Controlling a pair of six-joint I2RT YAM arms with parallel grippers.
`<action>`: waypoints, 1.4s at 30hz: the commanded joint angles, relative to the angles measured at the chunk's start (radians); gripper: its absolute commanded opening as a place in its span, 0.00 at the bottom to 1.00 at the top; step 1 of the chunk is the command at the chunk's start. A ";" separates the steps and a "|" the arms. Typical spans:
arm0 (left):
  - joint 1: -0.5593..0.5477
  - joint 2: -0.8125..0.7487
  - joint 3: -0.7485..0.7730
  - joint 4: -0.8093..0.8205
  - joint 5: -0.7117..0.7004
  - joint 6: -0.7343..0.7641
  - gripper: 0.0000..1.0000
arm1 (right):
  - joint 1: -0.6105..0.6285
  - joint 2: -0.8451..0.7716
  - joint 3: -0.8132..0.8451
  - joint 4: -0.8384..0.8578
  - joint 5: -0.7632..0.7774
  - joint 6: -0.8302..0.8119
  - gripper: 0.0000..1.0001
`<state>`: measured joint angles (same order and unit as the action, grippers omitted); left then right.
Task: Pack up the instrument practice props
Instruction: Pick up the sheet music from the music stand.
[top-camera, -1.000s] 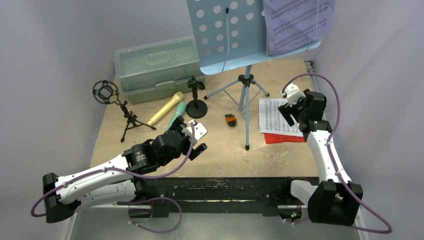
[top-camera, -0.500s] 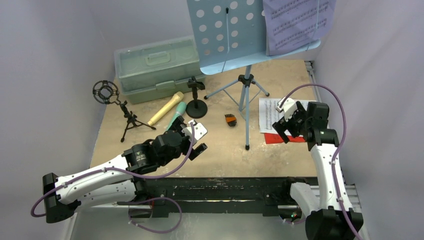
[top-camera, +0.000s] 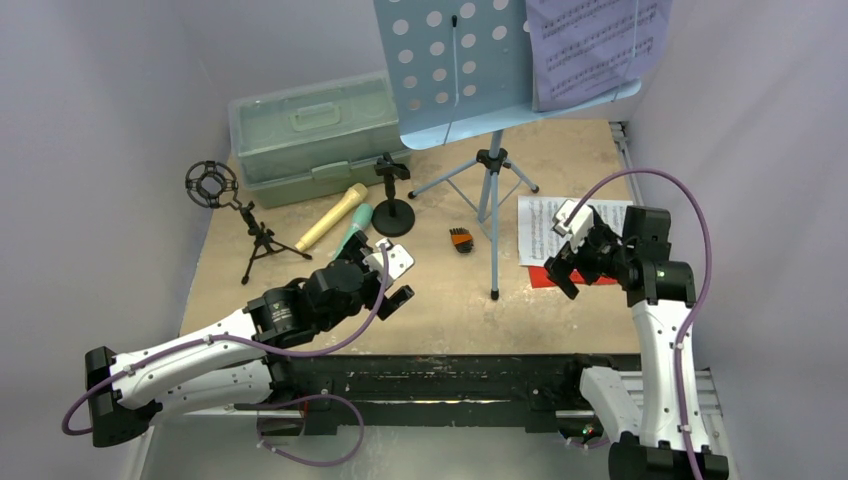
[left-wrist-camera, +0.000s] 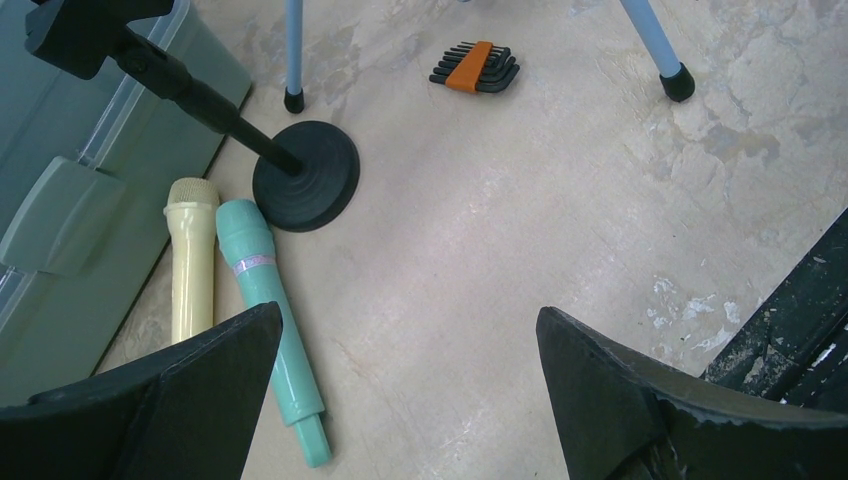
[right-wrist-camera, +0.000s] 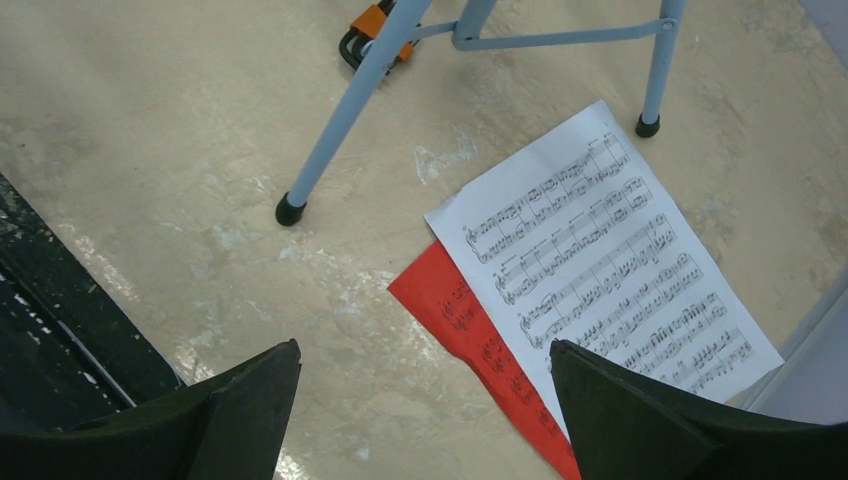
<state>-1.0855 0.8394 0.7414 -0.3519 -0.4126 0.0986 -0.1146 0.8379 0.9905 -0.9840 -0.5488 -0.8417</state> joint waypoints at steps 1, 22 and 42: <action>0.008 -0.011 0.001 0.046 0.009 0.015 0.99 | -0.005 -0.010 0.059 -0.073 -0.087 -0.029 0.99; 0.016 -0.009 0.000 0.047 0.014 0.015 0.99 | -0.005 0.009 0.218 -0.164 -0.213 -0.029 0.99; 0.031 -0.008 0.000 0.047 0.014 0.016 0.99 | -0.005 0.023 0.364 -0.248 -0.327 -0.011 0.99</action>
<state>-1.0641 0.8394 0.7414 -0.3519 -0.4015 0.0986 -0.1146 0.8574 1.3064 -1.2083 -0.8204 -0.8623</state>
